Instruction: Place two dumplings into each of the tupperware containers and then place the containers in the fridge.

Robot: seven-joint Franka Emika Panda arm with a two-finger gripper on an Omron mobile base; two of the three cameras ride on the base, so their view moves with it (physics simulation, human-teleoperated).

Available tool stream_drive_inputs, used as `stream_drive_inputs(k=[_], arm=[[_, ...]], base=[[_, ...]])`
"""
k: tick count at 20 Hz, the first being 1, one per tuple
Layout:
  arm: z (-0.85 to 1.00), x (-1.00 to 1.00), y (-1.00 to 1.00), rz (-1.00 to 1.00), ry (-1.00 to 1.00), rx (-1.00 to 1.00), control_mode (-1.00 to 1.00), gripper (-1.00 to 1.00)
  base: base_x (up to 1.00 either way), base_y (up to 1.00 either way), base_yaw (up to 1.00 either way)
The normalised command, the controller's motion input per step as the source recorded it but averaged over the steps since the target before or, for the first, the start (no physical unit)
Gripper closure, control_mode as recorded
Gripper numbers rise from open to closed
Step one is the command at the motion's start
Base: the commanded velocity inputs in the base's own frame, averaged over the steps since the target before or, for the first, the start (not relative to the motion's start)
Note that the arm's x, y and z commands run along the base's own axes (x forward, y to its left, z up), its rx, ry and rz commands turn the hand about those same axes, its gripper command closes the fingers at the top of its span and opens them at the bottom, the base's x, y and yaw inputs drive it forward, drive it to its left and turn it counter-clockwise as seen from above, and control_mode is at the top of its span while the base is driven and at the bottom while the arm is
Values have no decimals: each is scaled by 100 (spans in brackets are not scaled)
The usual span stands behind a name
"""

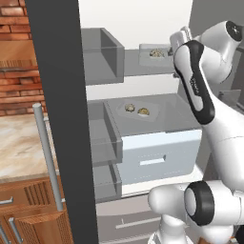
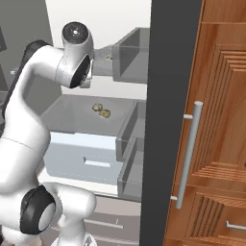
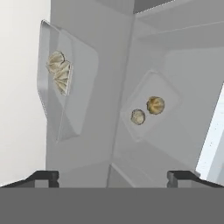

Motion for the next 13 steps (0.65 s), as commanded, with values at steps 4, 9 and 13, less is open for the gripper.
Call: stream_drive_inputs(k=[4, 9, 13], arm=[[0, -100, 1, 0, 14, -8, -100, -100], [-13, -99, 0, 0, 15, -13, -100, -100], [-19, -72, -4, -1, 13, -18, -100, -100]], base=[[0, 0, 0], [0, 0, 0], [0, 0, 0]])
